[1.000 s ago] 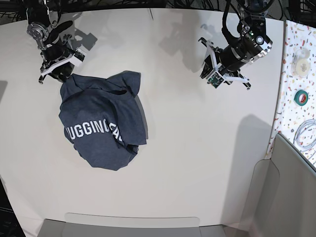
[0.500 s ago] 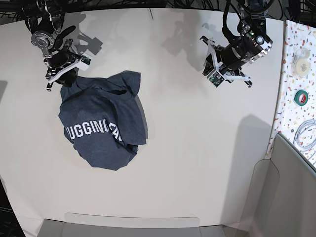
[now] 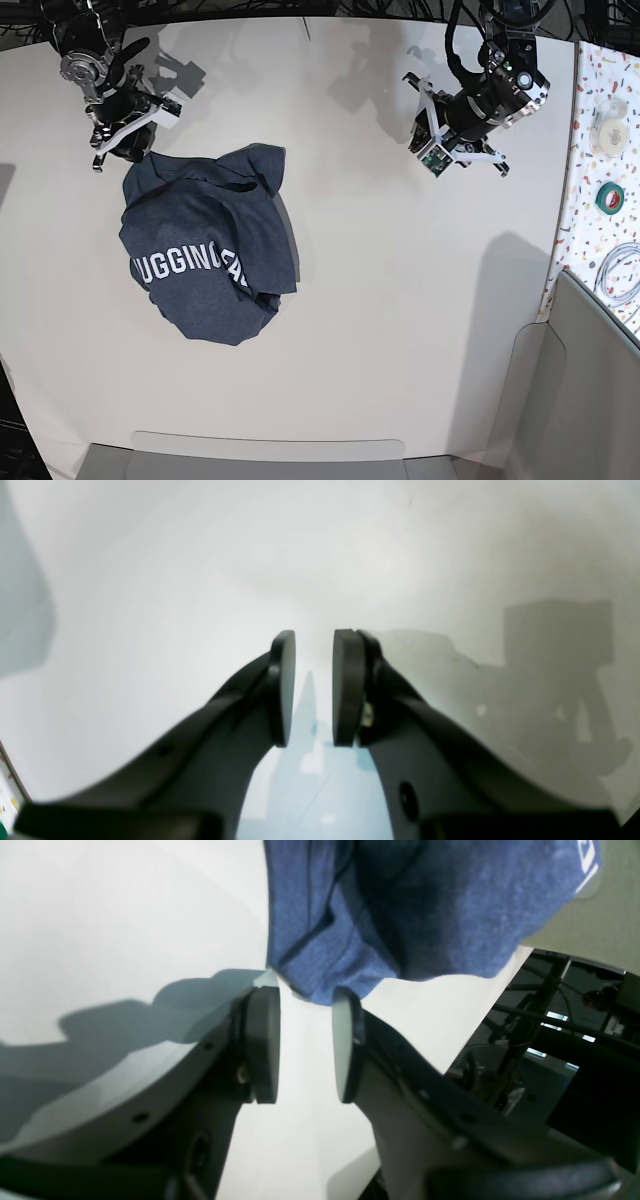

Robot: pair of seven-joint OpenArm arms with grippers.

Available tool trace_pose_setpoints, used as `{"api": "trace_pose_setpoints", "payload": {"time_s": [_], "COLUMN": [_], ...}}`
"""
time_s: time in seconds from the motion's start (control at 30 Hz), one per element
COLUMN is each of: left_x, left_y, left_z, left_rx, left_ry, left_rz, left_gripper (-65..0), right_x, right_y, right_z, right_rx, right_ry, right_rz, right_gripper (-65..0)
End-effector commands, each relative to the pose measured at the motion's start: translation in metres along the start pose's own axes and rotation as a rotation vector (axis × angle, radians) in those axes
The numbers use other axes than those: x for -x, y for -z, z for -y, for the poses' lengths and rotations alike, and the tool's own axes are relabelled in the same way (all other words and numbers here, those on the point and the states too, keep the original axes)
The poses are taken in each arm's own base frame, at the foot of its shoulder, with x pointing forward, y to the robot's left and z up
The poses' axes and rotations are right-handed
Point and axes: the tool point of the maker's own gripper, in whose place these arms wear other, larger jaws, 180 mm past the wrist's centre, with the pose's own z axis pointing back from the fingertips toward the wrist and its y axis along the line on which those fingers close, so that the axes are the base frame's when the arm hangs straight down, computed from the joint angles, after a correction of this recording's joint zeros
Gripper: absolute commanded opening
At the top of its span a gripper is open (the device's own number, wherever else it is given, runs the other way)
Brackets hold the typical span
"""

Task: Layout the t-shirt on the table in an organized manner, then fold the t-shirt properly
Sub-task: 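Position the right gripper over the t-shirt's edge nearest it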

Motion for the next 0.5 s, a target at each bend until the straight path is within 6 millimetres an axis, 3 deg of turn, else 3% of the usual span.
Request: {"api": "trace_pose_setpoints", "payload": {"time_s": [0.0, 0.13, 0.47], "left_x": [-0.009, -0.009, -0.009], "left_y": [-0.003, -0.003, -0.003], "left_z": [-0.004, -0.004, -0.004], "left_rx": [-0.011, -0.011, -0.011], "left_ry": [0.003, 0.003, 0.004], "left_rz": [0.035, 0.035, 0.034], "left_gripper": [-51.7, -51.7, -51.7], "right_x": [0.003, 0.002, 0.023], "right_y": [-0.001, 0.0, -0.003], "right_z": [0.009, 0.009, 0.017], "right_rx": [0.025, 0.019, 0.037], "right_ry": [-0.014, 0.027, 0.037], "right_rz": [-0.004, 0.011, -0.054], "right_gripper": [-47.2, -47.0, -47.0]}}
